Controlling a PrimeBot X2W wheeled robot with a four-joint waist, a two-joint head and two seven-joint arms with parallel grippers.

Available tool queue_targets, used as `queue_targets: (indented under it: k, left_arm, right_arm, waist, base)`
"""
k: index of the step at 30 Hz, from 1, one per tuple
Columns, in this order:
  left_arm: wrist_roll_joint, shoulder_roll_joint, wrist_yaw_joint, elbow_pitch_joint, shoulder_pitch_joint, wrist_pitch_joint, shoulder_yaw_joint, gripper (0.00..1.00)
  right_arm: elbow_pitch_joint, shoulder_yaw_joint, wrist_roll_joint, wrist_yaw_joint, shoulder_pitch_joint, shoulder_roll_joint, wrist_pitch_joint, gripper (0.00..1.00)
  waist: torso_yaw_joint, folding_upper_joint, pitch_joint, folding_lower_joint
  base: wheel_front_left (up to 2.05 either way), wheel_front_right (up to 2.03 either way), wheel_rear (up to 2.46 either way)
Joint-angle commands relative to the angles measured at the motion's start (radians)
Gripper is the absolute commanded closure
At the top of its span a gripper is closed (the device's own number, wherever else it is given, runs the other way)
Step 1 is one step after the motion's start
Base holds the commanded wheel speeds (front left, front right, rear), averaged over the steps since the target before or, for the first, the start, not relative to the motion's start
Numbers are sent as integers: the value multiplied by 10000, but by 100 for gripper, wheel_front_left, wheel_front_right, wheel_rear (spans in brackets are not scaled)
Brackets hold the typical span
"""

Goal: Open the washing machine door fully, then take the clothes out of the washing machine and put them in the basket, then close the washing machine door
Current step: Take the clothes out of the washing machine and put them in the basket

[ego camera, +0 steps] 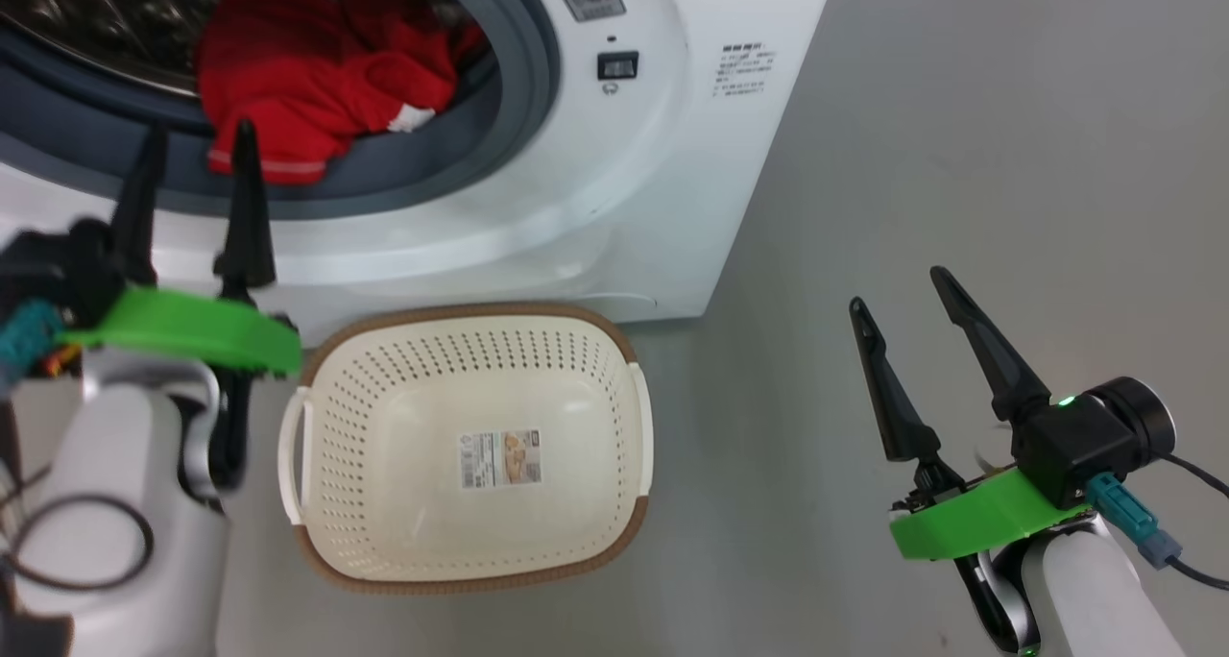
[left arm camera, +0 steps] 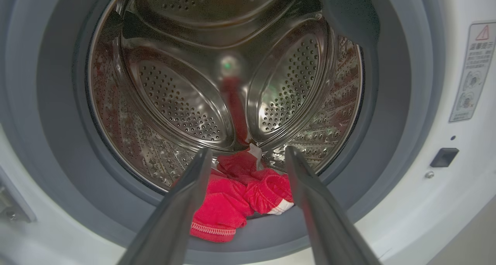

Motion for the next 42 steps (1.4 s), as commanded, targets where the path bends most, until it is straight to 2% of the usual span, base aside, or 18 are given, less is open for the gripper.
queue_targets:
  k: [1, 15, 21, 28, 42]
  left_arm:
    - [106, 434, -81, 33, -510, -106, 300, 0]
    - [312, 754, -284, 2816, -3194, -107, 139, 0]
    - [720, 1085, -247, 4113, -4335, 346, -283, 0]
    - [1402, 1494, 225, 5472, -5287, 1372, -893, 0]
    - [1844, 1847, 715, 6858, -6154, 3078, -1488, 0]
  right_arm:
    - [-264, 296, 140, 63, -242, 3, -63, 0]
    - [-434, 343, 124, 63, -809, 3, -63, 0]
    - [-426, 510, 137, 63, -976, 3, -63, 0]
    - [-293, 690, 339, 63, -1101, 3, -63, 0]
    - [-183, 1031, 786, 63, -1269, 3, -63, 0]
  waist:
    - [-130, 0, 380, 0]
    - [-401, 0, 1609, 0]
    - [-533, 0, 1976, 0]
    - [-780, 0, 2148, 0]
    - [-1169, 0, 2391, 0]
  base:
    - [0, 0, 0]
    - [0, 0, 0]
    - [0, 0, 0]
    - [0, 0, 0]
    - [0, 0, 0]
